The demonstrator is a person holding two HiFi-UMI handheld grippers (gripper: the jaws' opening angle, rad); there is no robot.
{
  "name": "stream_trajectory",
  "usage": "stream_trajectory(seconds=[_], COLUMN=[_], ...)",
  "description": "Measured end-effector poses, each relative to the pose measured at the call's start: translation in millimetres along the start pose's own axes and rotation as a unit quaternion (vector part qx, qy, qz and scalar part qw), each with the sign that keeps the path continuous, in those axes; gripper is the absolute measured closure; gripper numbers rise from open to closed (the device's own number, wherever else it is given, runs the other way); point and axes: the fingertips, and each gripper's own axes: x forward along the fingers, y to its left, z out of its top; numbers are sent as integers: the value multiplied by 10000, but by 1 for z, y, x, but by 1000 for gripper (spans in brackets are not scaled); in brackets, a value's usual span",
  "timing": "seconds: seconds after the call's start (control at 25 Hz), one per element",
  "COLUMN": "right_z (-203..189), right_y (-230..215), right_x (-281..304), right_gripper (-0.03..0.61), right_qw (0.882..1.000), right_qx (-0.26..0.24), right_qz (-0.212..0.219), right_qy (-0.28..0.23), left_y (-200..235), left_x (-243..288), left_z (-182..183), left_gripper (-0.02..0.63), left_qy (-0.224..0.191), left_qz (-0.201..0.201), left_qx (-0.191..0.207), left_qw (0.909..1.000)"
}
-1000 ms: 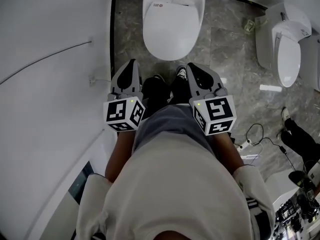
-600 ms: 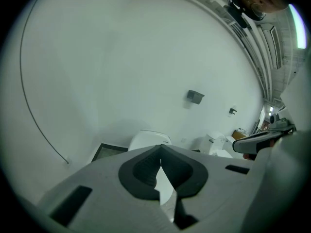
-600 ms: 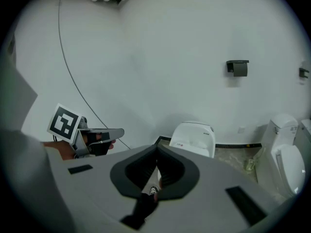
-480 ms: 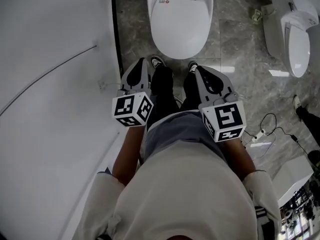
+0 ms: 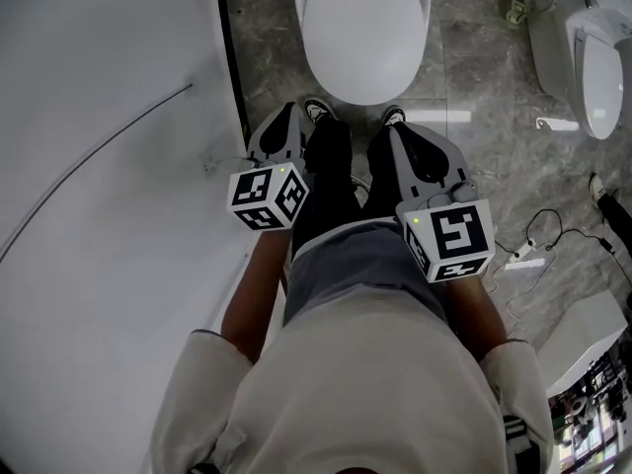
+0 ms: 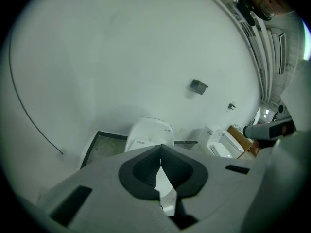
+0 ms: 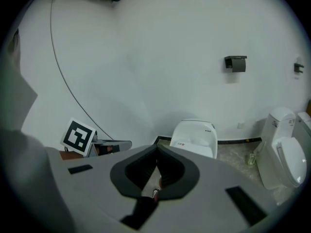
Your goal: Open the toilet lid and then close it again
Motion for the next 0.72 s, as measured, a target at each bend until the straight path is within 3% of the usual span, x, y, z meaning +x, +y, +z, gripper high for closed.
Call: stream_trajectory(seconds=[0.24,0.72], right_z=[-26,-69], right_y=[-6,-27], right_x=[9,29], right_gripper=[569,569], right_qw=[9997,9982], right_qx=[-63,18], right_qz=[104,216], right_qy=[192,567], left_y=[20,67], left_x=[34,103], left_z=[-41,-129], left_gripper=[606,605], left_qy=[229,803], left_qz=[77,406], left_qx=[-448,-843], left_qw=[9987,9924])
